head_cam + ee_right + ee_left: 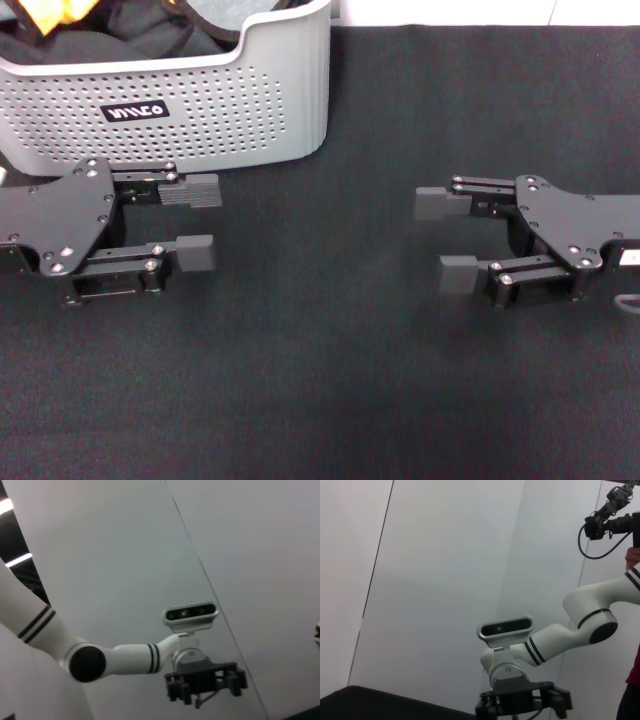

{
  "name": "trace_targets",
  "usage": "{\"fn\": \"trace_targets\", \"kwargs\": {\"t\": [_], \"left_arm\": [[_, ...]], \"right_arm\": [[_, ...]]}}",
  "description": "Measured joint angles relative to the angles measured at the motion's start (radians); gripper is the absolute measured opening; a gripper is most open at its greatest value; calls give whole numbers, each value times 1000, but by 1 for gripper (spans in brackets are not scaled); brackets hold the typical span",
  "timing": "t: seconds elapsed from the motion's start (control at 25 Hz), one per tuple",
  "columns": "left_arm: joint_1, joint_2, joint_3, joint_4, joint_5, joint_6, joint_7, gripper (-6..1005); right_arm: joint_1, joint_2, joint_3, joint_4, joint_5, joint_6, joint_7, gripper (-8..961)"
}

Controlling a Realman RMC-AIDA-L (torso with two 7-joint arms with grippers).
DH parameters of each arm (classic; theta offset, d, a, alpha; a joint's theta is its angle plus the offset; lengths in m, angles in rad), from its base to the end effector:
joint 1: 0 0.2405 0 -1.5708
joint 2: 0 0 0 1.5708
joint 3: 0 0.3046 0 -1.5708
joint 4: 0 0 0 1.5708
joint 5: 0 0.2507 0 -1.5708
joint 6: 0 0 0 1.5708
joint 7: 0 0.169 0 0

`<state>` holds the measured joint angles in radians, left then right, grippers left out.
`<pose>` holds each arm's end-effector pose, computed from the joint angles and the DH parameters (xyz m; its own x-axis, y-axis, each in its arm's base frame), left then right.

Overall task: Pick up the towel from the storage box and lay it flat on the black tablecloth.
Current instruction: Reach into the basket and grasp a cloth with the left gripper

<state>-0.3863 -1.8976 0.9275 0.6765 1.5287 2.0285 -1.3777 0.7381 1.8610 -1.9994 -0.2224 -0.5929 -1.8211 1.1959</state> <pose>-0.2997 0.3195 0.0506 0.6764 0.2082 0.7065 0.2017 -0.9749 0.0943 0.2221 0.3701 -0.0472 0.6353 -0.3213 -0.7022 -0.1368 -0.9418 0.3071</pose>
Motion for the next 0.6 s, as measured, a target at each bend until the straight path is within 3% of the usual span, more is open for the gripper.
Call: {"fn": "trace_targets", "kwargs": {"t": [0.6], "left_arm": [[11, -9, -12, -20, 1, -2, 37, 588]], "right_arm": [[2, -11, 3, -49, -1, 34, -13, 825]]}}
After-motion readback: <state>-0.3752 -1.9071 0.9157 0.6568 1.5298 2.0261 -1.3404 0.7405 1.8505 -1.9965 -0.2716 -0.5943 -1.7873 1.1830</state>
